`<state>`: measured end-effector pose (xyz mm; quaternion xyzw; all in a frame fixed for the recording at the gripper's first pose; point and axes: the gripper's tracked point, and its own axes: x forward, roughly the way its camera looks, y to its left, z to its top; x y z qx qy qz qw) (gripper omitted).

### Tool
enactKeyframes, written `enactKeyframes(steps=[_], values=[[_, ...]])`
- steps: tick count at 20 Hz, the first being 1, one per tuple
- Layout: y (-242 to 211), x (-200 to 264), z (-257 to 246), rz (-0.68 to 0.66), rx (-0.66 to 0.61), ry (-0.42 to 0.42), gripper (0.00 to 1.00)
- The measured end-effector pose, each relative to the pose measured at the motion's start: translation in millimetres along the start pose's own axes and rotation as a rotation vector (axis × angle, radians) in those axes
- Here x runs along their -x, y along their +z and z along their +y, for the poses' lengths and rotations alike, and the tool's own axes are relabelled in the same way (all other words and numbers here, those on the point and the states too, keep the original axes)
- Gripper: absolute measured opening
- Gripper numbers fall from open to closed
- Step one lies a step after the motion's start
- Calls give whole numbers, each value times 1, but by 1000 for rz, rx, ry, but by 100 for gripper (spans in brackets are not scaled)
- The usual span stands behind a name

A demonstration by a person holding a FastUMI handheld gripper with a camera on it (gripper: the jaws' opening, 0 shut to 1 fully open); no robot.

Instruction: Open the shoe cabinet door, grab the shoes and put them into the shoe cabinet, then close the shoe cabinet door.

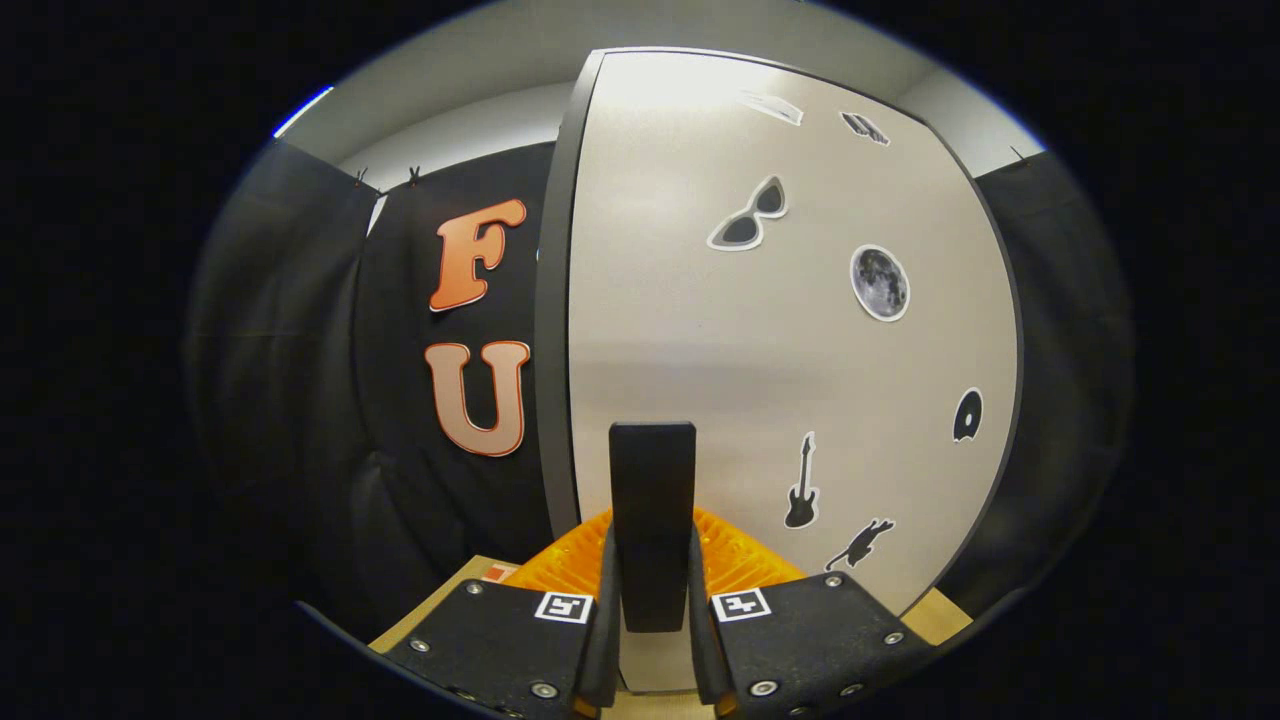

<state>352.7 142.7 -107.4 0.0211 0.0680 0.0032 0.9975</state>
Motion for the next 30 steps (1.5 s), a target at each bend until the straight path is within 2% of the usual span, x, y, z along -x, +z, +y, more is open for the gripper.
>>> enactKeyframes(steps=[4, 16, 21, 30], values=[[-1, 9, -1, 25, -17, -3, 22], [-1, 67, -29, -4, -16, -53, 21], [-2, 94, -45, -8, -35, 4, 20], [-6, 143, -107, -16, -44, 47, 20]])
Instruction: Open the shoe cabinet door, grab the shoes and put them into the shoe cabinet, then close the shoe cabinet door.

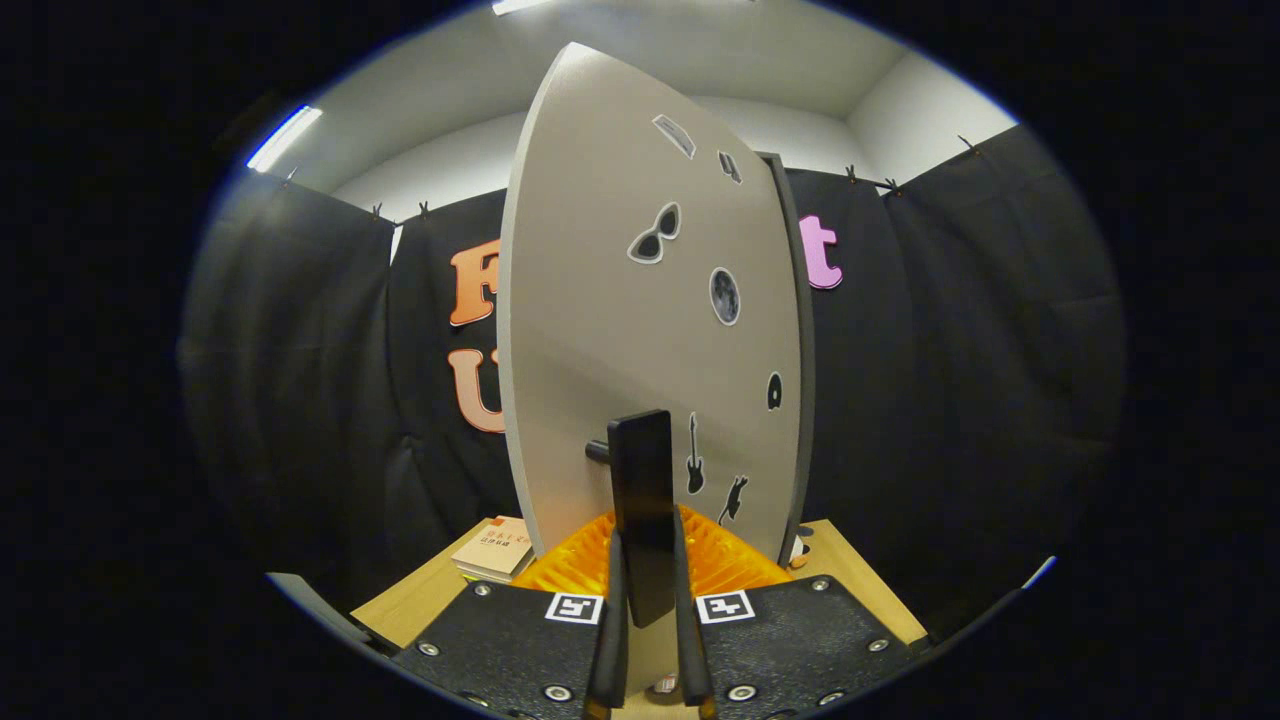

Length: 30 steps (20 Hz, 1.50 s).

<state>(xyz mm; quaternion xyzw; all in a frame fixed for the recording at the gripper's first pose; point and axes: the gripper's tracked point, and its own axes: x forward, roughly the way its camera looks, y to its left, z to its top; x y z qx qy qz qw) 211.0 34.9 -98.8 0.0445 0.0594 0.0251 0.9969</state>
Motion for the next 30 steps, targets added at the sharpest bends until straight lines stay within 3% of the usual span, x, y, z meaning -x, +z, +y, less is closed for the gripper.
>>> enactKeyframes(steps=[10, 14, 21, 30], values=[[-10, 29, -79, 17, -37, -66, 18], [-18, 41, -132, 25, -63, -126, 15], [-27, 56, -183, 28, -78, -243, 11], [-30, 76, -152, 31, -66, -365, 11]])
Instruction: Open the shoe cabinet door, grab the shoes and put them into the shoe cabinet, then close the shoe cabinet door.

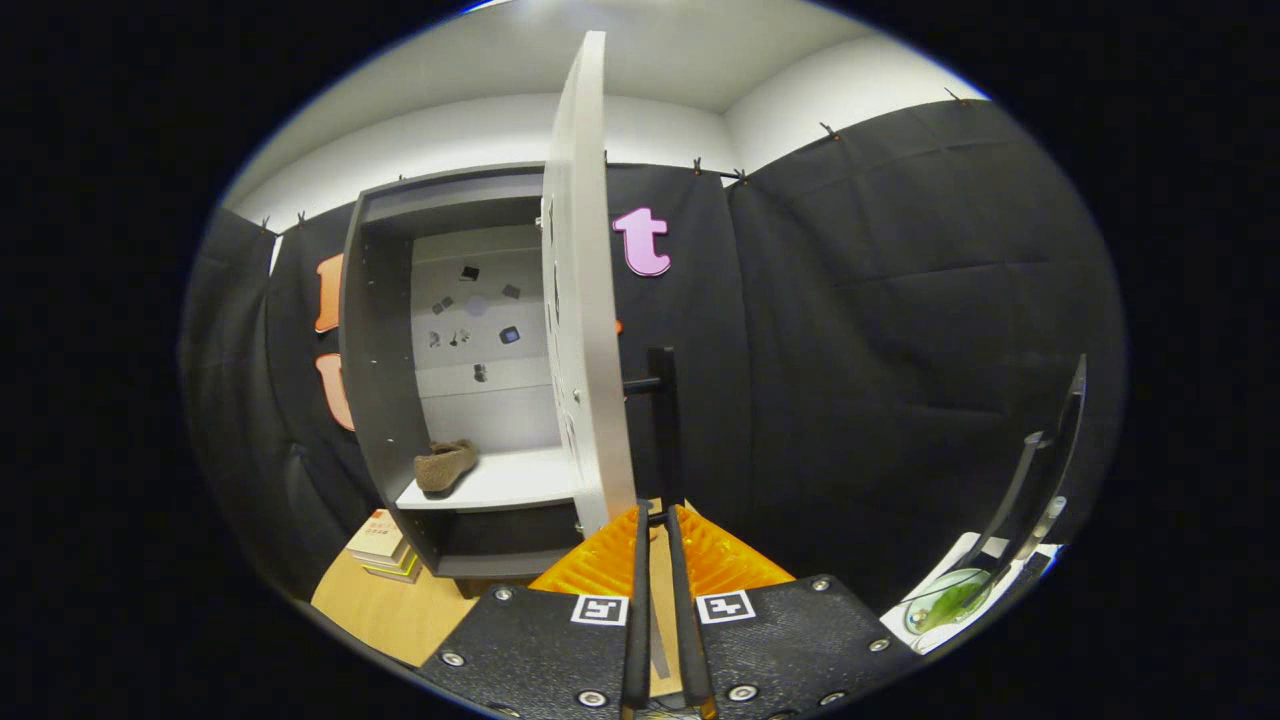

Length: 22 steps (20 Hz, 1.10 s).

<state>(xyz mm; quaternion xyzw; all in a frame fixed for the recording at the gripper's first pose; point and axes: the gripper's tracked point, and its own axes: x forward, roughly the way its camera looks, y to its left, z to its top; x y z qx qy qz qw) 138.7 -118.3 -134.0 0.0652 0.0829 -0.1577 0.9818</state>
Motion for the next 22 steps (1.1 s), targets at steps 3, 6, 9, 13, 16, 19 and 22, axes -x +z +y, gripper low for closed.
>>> enactKeyframes(steps=[3, 6, 9, 13, 16, 19, 22], values=[[-7, 6, 38, 14, -3, -7, 11], [-29, 15, 83, 56, 35, 4, 11], [-52, 17, 124, 77, 44, 13, 11], [-92, 18, 173, 167, 63, 76, 16], [-134, 8, 200, 252, 95, 131, 26], [-177, -7, 220, 335, 103, 180, 30], [-220, -26, 228, 400, 106, 201, 39]])
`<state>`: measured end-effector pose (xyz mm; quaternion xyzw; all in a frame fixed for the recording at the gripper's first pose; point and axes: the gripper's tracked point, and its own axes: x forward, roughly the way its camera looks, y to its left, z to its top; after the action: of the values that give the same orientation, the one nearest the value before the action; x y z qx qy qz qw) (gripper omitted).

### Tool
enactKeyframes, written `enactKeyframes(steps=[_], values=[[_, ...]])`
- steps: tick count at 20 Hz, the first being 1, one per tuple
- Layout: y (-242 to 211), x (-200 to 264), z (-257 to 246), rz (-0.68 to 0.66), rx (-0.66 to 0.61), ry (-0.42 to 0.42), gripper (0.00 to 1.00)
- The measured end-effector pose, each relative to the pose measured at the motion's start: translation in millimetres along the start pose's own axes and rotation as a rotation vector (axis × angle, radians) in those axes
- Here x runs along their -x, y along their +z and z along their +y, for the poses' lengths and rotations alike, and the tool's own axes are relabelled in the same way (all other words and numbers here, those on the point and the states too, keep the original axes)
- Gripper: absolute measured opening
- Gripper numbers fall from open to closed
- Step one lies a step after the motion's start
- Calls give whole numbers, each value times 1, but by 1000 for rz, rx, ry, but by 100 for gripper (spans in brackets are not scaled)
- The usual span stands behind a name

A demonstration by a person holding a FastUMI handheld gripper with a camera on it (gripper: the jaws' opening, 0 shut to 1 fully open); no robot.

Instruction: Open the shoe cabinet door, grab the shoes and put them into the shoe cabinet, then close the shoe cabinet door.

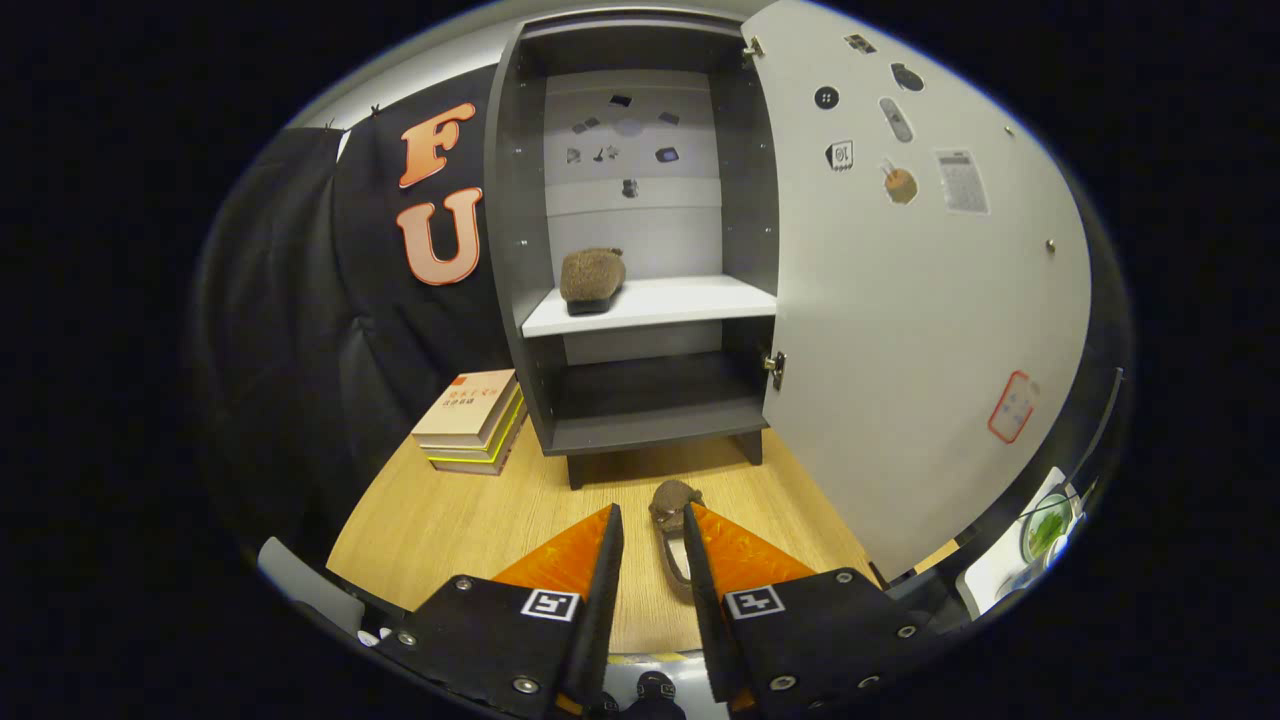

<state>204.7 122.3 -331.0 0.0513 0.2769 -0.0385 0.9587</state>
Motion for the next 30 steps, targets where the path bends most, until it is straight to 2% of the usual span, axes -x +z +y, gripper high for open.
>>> enactKeyframes(steps=[3, 13, 19, 21, 30], values=[[-38, -42, -1, 48, 19, 13, 45], [-136, -173, -1, 117, 34, 67, 45], [-157, -229, 0, 125, 66, 59, 44], [-158, -244, 0, 126, 81, 54, 42], [-157, -288, 8, 125, 79, 56, 15]])
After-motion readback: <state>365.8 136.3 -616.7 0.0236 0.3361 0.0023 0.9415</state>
